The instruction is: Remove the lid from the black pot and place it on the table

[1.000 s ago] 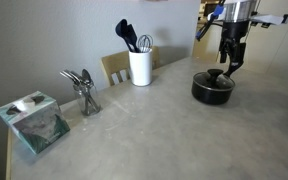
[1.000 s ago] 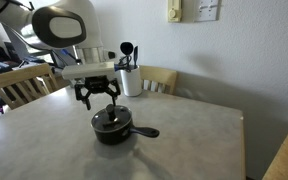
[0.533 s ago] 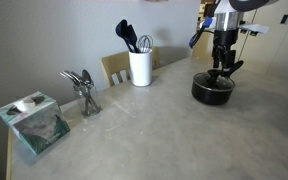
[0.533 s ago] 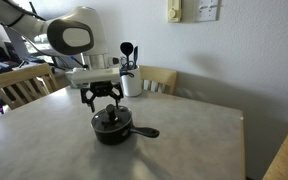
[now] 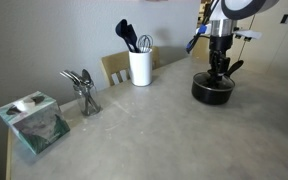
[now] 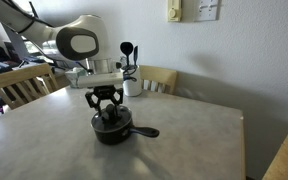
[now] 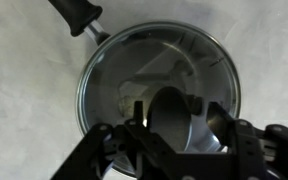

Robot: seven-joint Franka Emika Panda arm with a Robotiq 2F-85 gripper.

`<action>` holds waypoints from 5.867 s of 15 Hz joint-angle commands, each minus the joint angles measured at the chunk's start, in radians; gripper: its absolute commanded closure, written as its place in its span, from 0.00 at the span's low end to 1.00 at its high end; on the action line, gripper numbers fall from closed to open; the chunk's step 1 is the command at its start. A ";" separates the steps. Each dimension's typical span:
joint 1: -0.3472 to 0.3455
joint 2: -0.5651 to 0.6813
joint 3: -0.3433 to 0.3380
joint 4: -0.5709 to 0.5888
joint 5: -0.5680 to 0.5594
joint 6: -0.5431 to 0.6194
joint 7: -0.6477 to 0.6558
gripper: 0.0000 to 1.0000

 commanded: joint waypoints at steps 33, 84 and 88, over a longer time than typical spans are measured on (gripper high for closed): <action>0.267 0.096 0.115 0.177 0.091 -0.133 0.962 0.85; 0.343 0.286 0.057 0.240 0.140 0.062 1.271 0.34; 0.340 0.282 0.058 0.240 0.144 0.043 1.269 0.07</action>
